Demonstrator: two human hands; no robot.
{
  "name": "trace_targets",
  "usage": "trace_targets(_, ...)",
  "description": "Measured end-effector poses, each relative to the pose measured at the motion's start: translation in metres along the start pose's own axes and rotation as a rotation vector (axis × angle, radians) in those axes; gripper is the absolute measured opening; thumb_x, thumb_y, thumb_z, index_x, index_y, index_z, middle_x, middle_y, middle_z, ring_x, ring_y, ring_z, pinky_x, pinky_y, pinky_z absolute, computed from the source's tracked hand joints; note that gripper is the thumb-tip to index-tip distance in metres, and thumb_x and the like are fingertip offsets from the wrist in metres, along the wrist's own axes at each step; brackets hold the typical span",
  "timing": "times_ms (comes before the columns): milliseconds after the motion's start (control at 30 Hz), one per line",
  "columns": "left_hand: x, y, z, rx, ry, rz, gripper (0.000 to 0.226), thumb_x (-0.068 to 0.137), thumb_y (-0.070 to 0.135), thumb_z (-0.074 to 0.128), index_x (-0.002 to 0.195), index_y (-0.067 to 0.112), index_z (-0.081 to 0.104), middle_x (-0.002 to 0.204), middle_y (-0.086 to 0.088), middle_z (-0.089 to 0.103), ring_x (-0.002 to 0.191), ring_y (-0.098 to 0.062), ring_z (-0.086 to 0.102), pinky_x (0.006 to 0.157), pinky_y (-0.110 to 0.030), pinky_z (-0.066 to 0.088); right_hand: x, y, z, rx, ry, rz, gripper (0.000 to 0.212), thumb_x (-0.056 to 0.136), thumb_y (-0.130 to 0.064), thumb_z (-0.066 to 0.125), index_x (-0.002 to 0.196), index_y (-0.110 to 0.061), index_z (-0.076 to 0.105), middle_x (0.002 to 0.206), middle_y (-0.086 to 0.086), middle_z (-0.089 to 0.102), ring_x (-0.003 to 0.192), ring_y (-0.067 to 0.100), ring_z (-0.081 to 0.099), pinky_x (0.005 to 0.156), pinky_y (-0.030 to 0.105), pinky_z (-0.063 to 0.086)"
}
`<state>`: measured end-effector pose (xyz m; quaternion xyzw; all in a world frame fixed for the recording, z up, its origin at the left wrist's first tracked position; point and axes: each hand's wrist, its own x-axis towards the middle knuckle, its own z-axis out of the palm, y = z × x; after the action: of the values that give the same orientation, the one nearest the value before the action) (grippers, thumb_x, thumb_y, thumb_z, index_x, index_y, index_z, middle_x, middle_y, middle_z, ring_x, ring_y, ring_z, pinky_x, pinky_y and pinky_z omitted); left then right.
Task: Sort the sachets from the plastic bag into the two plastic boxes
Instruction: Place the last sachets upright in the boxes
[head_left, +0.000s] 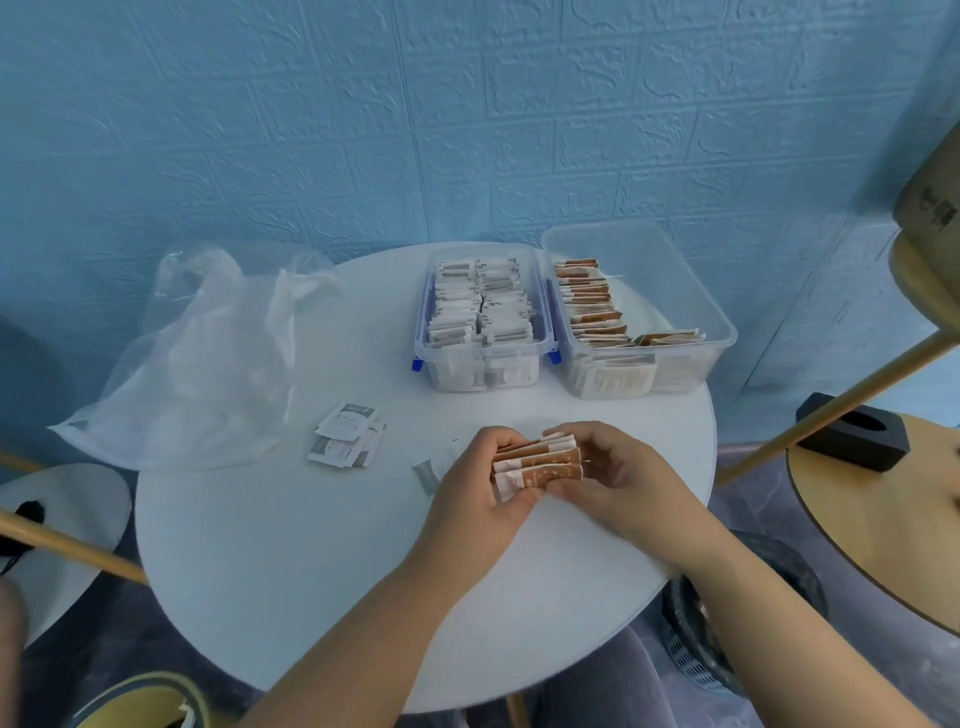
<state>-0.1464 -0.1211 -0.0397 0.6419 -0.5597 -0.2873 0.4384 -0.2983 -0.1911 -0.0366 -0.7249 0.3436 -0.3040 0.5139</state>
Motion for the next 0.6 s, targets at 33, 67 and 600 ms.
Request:
trace_targets(33,0.004,0.004,0.000,-0.002,0.011,0.011,0.040,0.080,0.010,0.070,0.095,0.037,0.044,0.101,0.011,0.059,0.092,-0.001,0.059,0.077,-0.008,0.045,0.003,-0.003,-0.005,-0.002,-0.005,-0.011,0.037,0.074,-0.006,0.074,0.101,-0.027,0.060,0.093,-0.007,0.070,0.090,0.009,0.066,0.087,0.023,0.050)
trace_targets(67,0.009,0.009,0.000,0.001,0.022,0.022,0.041,0.079,0.012,0.071,0.094,0.038,0.044,0.103,0.009,0.058,0.093,-0.001,0.059,0.077,-0.009,0.045,0.006,-0.008,-0.011,-0.003,-0.007,-0.027,0.036,0.073,-0.007,0.075,0.099,-0.026,0.061,0.092,-0.006,0.070,0.089,0.012,0.066,0.087,0.026,0.050)
trace_targets(600,0.120,0.059,0.044,0.337,0.282,0.317,0.033,0.083,0.033,0.062,0.111,0.017,0.055,0.111,0.001,0.058,0.105,-0.013,0.050,0.089,-0.018,0.034,0.095,-0.049,-0.158,-0.342,0.107,-0.075,0.027,0.077,-0.008,0.072,0.094,-0.025,0.059,0.090,0.003,0.071,0.086,0.022,0.067,0.089,0.041,0.051)
